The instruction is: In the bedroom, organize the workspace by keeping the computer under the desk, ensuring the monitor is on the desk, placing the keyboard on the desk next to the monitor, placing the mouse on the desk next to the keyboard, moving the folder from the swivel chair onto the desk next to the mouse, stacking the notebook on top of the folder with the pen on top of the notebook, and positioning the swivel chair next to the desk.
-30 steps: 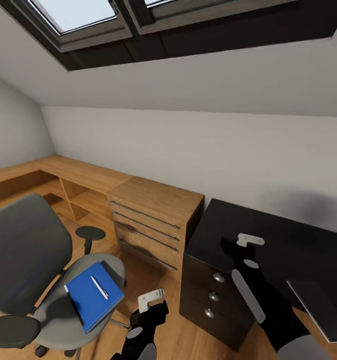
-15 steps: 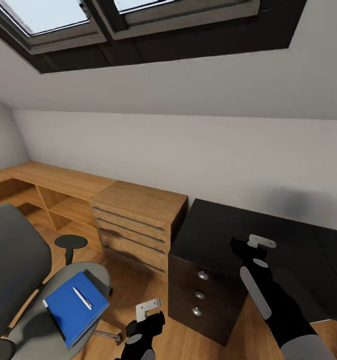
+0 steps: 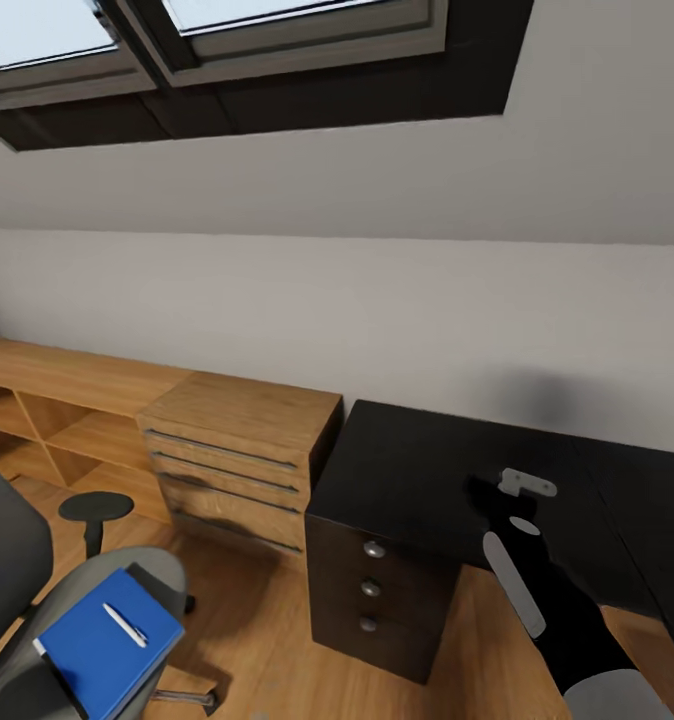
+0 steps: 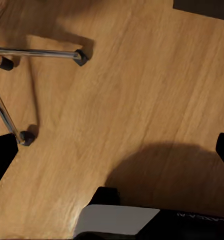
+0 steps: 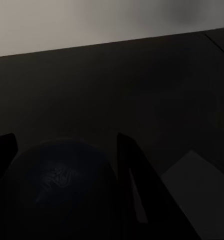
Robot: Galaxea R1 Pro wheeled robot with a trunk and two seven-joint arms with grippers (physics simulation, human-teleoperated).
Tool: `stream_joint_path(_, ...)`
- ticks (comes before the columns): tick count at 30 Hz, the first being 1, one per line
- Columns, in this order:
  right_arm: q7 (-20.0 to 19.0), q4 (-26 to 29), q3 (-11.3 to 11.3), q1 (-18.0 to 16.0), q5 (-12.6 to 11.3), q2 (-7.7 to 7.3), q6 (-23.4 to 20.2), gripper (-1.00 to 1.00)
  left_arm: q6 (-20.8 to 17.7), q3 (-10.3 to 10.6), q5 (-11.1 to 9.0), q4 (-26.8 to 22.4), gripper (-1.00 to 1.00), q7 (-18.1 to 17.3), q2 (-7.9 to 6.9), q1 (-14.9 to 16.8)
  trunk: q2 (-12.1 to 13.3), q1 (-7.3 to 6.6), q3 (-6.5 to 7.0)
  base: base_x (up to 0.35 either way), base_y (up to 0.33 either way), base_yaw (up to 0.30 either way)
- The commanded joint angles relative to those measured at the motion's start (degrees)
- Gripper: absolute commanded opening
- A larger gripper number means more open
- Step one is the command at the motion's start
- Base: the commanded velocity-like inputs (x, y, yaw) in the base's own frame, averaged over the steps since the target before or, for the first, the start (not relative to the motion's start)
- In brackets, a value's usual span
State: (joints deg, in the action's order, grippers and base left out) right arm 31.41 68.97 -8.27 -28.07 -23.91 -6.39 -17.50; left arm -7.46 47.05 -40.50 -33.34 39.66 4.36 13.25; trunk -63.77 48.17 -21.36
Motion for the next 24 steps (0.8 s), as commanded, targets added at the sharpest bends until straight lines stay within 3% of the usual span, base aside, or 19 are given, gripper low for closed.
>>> stream_joint_path(1, 0.46, 0.05, -0.21, -0.06, -0.38, -0.06, -0.16, -1.00, 0.74, 0.48, -0.06, 1.65, 1.00, 0.13, -0.02, 0.09, -0.05, 0.00, 0.00, 0.000, 0.000, -0.238)
stream_joint_path(5, 0.44, -0.02, -0.27, -0.06, -0.38, -0.03, -0.16, -1.00, 10.94, 0.63, -0.10, 11.03, 1.00, -5.21, -0.24, 0.08, -0.05, 0.00, 0.27, 0.000, 0.000, -0.238)
stream_joint_path(11, 0.49, -0.04, -0.45, -0.06, -0.43, 0.20, -0.40, -1.00, 19.99, -0.54, -0.23, 20.59, 1.00, -16.17, -1.68, 0.09, -0.05, 0.00, 0.66, 0.000, 0.000, -0.239)
stream_joint_path(14, 0.49, -0.05, -0.44, -0.06, -0.43, 0.23, -0.42, -1.00, 21.43, -1.62, -0.23, 21.84, 1.00, -18.88, -1.84, 0.10, -0.05, 0.00, 0.85, 0.000, 0.000, -0.239)
stream_joint_path(18, 0.53, -0.46, -0.71, -0.06, -0.43, 0.37, -0.28, -1.00, 22.04, -2.10, -0.26, 22.37, 1.00, -19.95, -1.89, 0.11, -0.05, 0.00, 1.12, 0.000, 0.000, -0.239)
stream_joint_path(24, 0.49, -2.68, -3.30, -0.06, -0.31, 0.65, -0.10, -1.00, 22.21, -2.54, -0.28, 22.52, 1.00, -20.14, -1.90, 0.11, -0.05, 0.00, 1.51, 0.000, 0.000, -0.239)
